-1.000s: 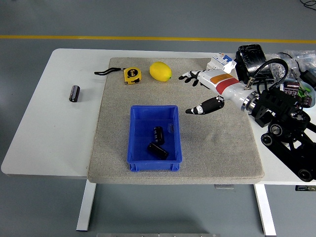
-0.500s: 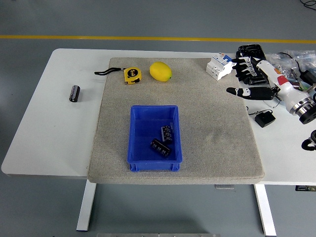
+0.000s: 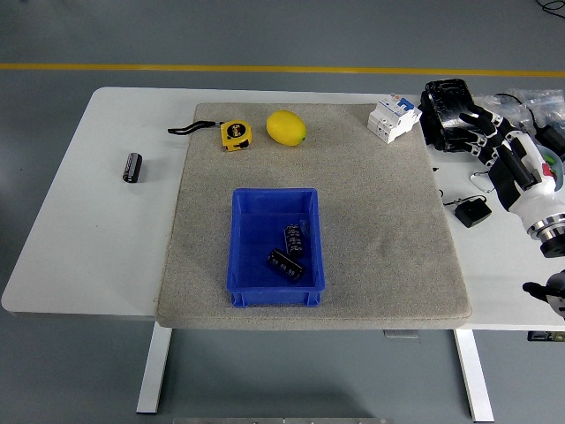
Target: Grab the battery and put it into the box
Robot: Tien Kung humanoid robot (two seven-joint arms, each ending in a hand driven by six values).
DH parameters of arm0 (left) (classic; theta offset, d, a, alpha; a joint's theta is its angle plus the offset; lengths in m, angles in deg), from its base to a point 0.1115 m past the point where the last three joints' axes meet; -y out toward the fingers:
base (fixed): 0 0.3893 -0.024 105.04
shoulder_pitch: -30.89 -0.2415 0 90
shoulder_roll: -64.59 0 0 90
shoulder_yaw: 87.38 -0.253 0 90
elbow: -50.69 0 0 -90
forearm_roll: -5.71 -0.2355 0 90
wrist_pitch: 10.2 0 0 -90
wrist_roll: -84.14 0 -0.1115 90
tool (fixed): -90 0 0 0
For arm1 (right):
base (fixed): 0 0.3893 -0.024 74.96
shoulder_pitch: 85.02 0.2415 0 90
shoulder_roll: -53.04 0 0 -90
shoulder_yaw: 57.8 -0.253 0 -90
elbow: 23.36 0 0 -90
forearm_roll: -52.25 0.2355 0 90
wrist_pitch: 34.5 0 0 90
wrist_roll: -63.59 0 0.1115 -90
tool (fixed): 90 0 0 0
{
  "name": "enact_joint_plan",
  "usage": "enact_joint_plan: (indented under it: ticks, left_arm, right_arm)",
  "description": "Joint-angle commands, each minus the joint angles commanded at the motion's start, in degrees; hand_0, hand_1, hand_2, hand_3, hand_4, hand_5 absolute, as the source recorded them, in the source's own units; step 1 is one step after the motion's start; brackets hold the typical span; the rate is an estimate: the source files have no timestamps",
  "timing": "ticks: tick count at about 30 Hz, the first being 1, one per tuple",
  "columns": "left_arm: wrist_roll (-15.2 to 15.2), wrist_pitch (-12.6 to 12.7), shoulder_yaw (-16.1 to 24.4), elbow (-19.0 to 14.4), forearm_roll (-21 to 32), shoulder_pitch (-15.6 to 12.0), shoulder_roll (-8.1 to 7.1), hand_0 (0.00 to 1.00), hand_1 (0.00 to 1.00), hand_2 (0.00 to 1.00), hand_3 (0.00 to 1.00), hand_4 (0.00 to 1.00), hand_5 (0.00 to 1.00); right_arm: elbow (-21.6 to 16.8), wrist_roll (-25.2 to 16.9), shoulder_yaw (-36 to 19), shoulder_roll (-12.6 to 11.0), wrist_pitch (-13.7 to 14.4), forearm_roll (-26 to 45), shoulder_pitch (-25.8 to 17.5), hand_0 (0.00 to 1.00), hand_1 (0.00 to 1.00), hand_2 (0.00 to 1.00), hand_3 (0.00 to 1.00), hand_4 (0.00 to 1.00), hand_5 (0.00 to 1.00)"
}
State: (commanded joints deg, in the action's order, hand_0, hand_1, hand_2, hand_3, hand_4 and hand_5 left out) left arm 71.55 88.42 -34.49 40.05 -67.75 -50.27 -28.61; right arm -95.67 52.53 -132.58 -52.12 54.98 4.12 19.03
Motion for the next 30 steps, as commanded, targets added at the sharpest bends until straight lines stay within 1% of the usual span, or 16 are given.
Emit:
enact_joint_plan:
  ticks: [2, 3, 8, 9, 14, 15, 30]
  left_arm:
    - [0.03, 0.00, -0.12, 0.02, 0.13, -0.01, 0.07, 0.501, 0.519, 0.582, 0.680, 0.636, 0.790]
    - [0.07, -0.02, -0.17, 0.03, 0.18, -0.01, 0.08, 0.503, 0.519, 0.584, 0.679, 0.632, 0.788]
    - [0.29, -0.03, -0.29, 0.12, 0.38, 0.11, 0.15, 0.503, 0.519, 0.584, 0.679, 0.632, 0.788]
    - [0.35, 0.00, -0.33, 0.14, 0.50, 0.15, 0.15, 0.503, 0.520, 0.585, 0.680, 0.631, 0.791]
    - [0.67, 0.06, -0.47, 0.22, 0.83, 0.39, 0.17, 0.503, 0.520, 0.585, 0.680, 0.631, 0.791]
    - [0.70, 0.07, -0.37, 0.23, 0.77, 0.47, 0.18, 0.503, 0.522, 0.587, 0.681, 0.626, 0.789]
    - [1.05, 0.15, -1.00, 0.29, 1.51, 0.89, 0.12, 0.510, 0.532, 0.594, 0.679, 0.623, 0.789]
  right_arm:
    - [0.28, -0.40, -1.11, 1.04, 0.27, -0.18, -0.91, 0.844, 0.809, 0.849, 0.831, 0.998, 0.684]
    - [0.43, -0.49, -1.48, 1.34, 0.28, -0.14, -1.28, 0.892, 0.842, 0.863, 0.863, 0.998, 0.765]
    - [1.12, -0.66, -2.57, 1.88, 0.08, -1.09, -2.33, 0.892, 0.842, 0.863, 0.863, 0.998, 0.765]
    - [1.27, -0.80, -2.54, 1.92, 0.29, -0.83, -2.32, 0.903, 0.848, 0.869, 0.881, 0.998, 0.874]
    - [2.01, -1.81, -2.26, 2.52, 2.00, 0.55, -1.65, 0.903, 0.848, 0.869, 0.881, 0.998, 0.874]
    - [2.09, -1.90, -2.33, 2.65, 2.04, 0.62, -1.52, 0.906, 0.851, 0.872, 0.886, 0.998, 0.911]
    - [2.25, -1.57, -3.73, 2.84, 1.94, 0.06, -1.93, 0.905, 0.847, 0.869, 0.882, 0.998, 0.930]
